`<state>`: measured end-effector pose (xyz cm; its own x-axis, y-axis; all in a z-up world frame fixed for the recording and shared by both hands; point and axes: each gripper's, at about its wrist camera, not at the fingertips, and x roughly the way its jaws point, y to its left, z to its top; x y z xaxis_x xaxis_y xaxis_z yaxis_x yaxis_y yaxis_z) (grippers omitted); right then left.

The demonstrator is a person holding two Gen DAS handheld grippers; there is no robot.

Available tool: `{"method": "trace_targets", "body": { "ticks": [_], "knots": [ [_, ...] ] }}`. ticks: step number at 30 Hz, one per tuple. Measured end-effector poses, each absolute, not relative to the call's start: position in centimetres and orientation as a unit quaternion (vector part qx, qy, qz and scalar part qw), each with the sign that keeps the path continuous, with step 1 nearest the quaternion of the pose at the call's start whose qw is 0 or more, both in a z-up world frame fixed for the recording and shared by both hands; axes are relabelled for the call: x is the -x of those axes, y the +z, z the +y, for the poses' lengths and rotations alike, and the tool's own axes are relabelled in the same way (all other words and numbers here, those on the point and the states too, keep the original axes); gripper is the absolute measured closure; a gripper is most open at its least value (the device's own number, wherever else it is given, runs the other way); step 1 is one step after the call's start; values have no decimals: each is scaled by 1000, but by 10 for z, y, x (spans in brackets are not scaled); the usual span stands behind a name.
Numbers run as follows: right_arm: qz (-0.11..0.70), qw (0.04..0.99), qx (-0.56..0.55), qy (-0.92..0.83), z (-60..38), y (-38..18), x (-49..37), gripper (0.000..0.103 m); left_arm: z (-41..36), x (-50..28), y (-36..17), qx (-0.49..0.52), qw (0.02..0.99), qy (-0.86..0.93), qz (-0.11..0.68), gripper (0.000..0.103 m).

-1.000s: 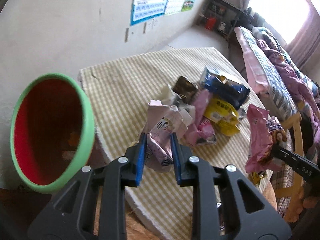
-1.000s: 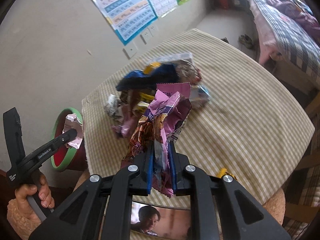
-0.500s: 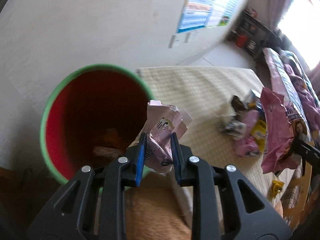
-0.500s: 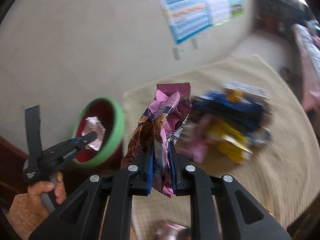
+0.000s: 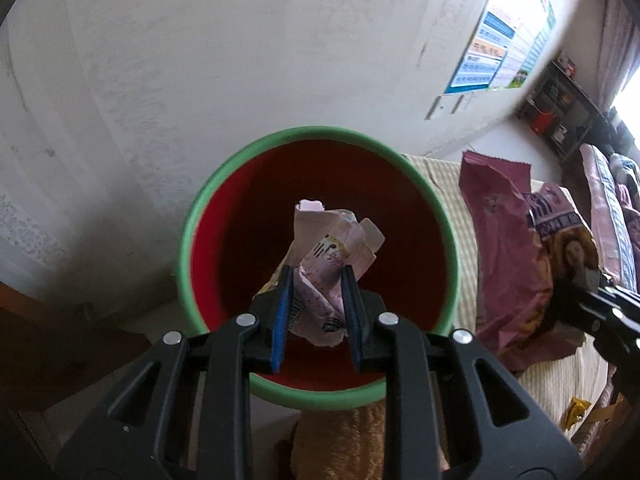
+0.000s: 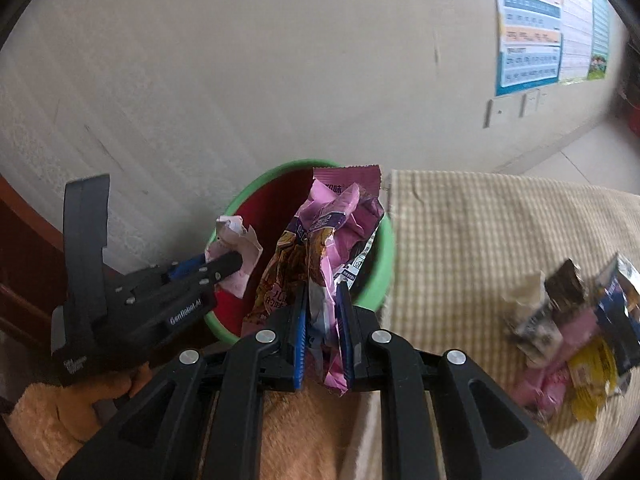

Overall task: Collect trash
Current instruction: 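Carry both wrappers over the bucket and open both grippers, then grasp the yellow snack wrapper with the right gripper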

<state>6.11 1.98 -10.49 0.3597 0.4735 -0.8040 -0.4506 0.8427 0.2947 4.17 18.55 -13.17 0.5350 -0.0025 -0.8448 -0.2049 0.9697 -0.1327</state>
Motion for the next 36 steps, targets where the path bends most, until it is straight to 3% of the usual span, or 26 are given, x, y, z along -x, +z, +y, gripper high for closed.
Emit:
{"method": "trace_targets", "body": {
  "ticks": [2,4,5,6,15,23,30,36],
  "knots": [
    [490,824,-19,284,23,-105,-64,85,188,-41,-133,110,869,62,479,80],
    [491,823,-32,284,24,-105,-64,56,191,-41,-134,113,866,74,482,68],
    [485,827,-41,281,22,-104,-64,55,193,-40,-135,119,865,78,481,50],
    [482,829,-45,281,21,-102,-64,55,195,-39,-135,125,867,79,476,49],
    [475,845,-46,242,-27,-96,-46,55,169,-40,-133,105,869,50,481,48],
    [482,867,-77,101,-155,-103,-32,55,139,-44,-129,80,872,19,483,48],
    [536,826,-165,-46,-277,-141,35,55,117,-45,-125,70,870,3,489,49],
    [567,793,-210,-79,-303,-168,91,55,67,-50,-127,40,865,-45,499,49]
  ]
}}
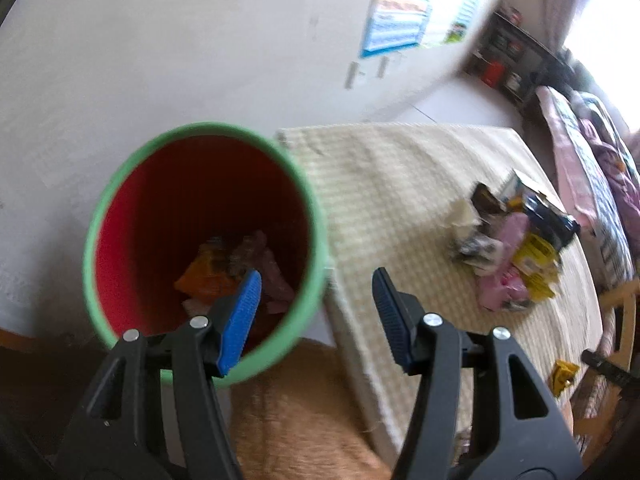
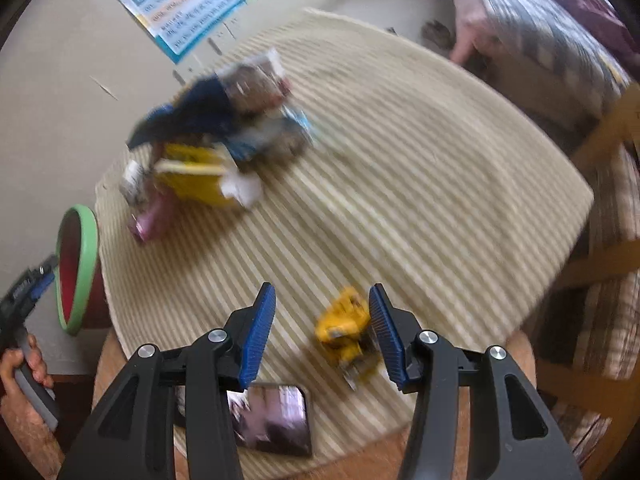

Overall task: Collect trash
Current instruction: 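Grasp the yellow snack wrapper with the right gripper, then grasp the long pink wrapper with the left gripper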

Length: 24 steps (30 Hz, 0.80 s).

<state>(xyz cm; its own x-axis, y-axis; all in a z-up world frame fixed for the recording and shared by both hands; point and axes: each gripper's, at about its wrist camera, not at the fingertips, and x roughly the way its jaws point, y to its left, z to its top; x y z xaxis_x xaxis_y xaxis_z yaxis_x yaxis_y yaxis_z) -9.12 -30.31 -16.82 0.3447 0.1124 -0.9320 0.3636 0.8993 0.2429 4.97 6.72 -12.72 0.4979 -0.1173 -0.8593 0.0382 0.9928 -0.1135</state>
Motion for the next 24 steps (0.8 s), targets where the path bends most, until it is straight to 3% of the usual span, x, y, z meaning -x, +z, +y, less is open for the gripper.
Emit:
{"method": "trace_targets", "body": {
  "ticks": [5,6,8,16,24],
  "knots": [
    [586,774,-224,-79,-297,-189,103,56,23,-46,-125,6,861,-94,500,48],
    [584,777,-220,-80,-295,-190,102,60,18,-44,-125,2,861,-99,500,49],
    [579,784,-209,-79,-292,-189,98,80,7,-42,-126,-6,857,-112,503,49],
    [523,832,-182,-35,-274,-163,63,80,-42,-47,-135,-31,837,-175,518,49],
    [520,827,-212,-33,-278,-163,62,80,-100,-62,-159,-54,800,-234,549,49]
  ]
}}
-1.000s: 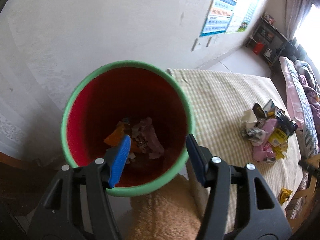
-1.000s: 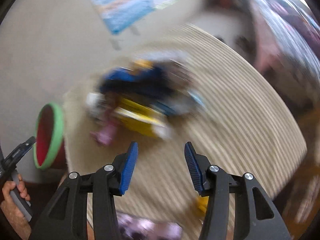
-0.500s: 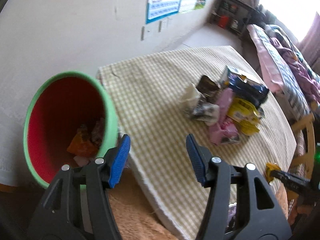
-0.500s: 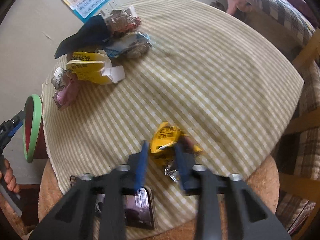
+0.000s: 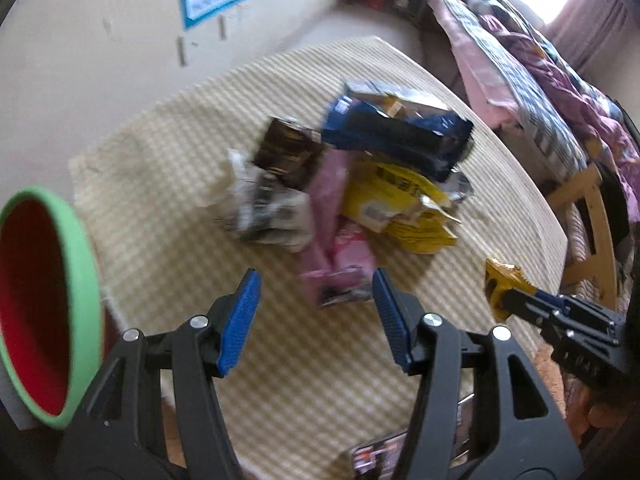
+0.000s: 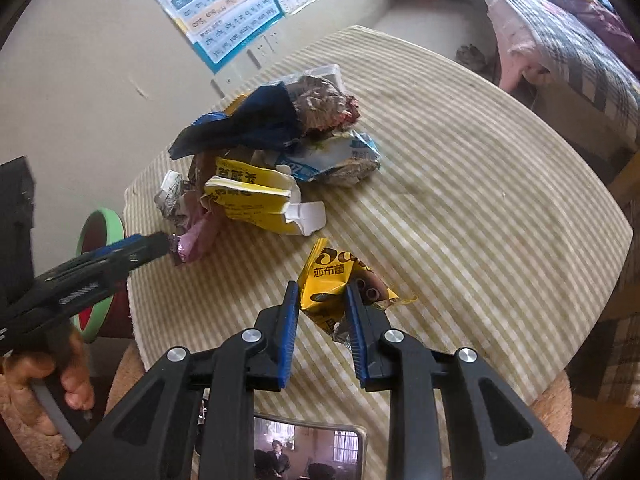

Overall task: Collect trash
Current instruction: 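Grasp the long pink wrapper with the left gripper, then lift the pink wrapper with the left gripper while the right holds the yellow wrapper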

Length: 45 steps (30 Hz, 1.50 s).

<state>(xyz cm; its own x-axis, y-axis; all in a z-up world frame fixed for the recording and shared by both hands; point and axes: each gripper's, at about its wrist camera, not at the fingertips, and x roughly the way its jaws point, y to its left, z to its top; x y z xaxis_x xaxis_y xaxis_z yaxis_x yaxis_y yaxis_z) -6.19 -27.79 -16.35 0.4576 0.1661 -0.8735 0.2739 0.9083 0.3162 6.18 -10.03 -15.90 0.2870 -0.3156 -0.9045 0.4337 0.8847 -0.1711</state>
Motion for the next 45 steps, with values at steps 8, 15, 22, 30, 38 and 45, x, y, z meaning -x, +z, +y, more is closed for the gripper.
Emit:
{"method": "trace_targets", "body": {
  "ticks": [8,15,22,30,38,45],
  "knots": [
    [513,827,-228,-33,-281,-161,66,78,-120,-78,-189,-28,762,-235,603,63],
    [513,825,-237,-30,-283,-164,68,77,-97,-59,-178,-18,767,-237,596,71],
    [518,822,-236,-24,-281,-168,66,77,-72,-40,-172,-41,782,-217,583,61],
    [522,821,-233,-21,-278,-171,63,77,-68,-48,-174,-48,787,-206,580,50],
    [520,822,-231,-20,-278,-170,62,77,-63,-49,-190,-27,772,-193,604,69],
    [515,826,-229,-17,-277,-166,63,77,-53,-51,-146,-21,819,-184,543,87]
  ]
}}
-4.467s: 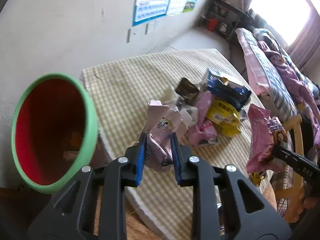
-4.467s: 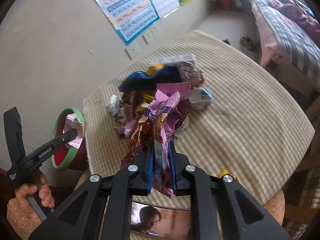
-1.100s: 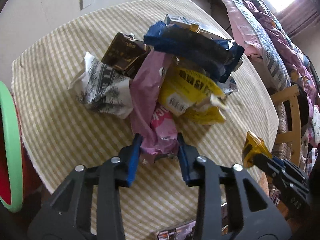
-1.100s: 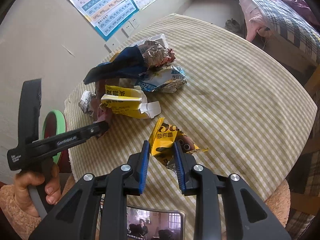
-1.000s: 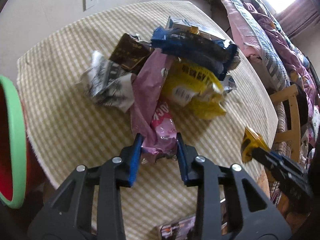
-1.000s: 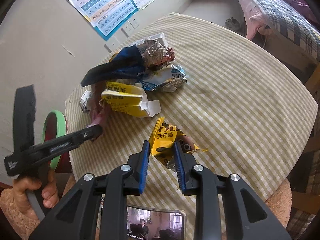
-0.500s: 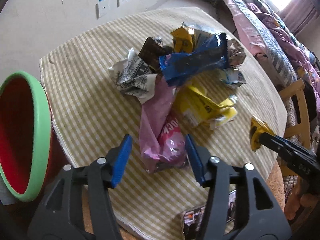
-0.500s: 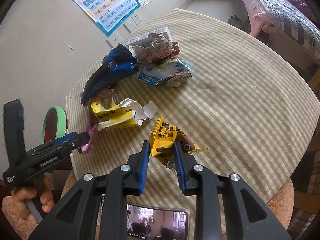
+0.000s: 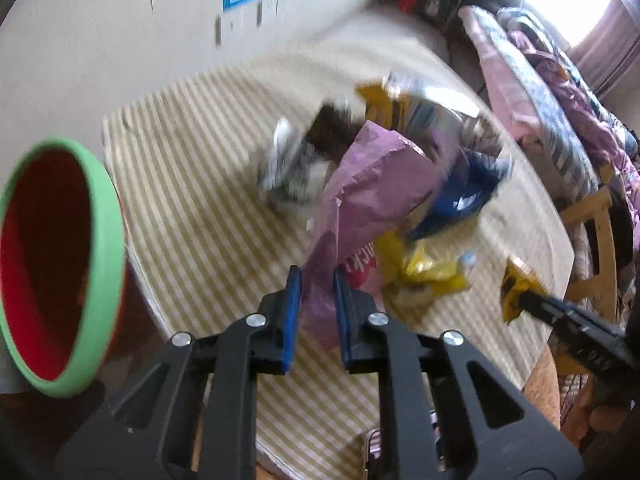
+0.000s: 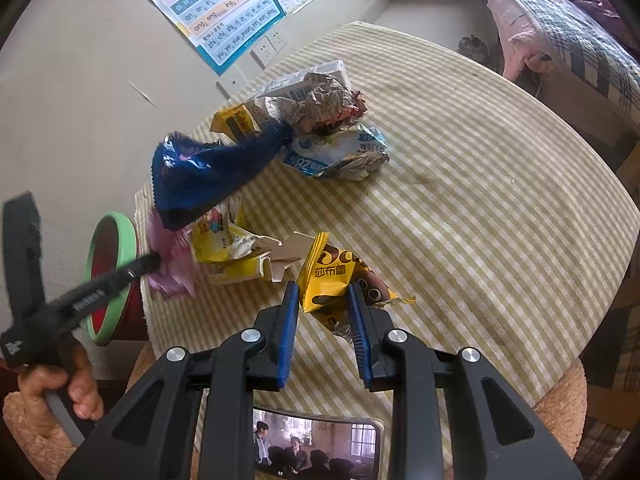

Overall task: Collect trash
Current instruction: 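Lift the pink wrapper with the left gripper while the right holds the yellow wrapper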

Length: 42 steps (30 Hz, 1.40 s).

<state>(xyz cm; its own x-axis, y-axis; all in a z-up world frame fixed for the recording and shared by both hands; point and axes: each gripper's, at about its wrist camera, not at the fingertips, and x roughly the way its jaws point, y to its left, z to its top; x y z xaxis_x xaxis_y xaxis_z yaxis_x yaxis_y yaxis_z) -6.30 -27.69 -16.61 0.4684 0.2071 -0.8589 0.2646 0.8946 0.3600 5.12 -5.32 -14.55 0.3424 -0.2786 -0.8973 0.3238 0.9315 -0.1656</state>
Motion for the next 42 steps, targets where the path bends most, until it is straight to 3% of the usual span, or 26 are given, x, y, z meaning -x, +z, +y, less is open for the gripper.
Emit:
{"method": "trace_targets", "body": {
  "ticks": [18,42],
  "knots": [
    [479,850,-221,-15,-275,-132,68,77,-41,-41,-102,-3,855,-173,490,87],
    [463,867,-180,41,-232,-105,42,77,-21,-41,-101,20,859,-156,487,87]
  ]
}}
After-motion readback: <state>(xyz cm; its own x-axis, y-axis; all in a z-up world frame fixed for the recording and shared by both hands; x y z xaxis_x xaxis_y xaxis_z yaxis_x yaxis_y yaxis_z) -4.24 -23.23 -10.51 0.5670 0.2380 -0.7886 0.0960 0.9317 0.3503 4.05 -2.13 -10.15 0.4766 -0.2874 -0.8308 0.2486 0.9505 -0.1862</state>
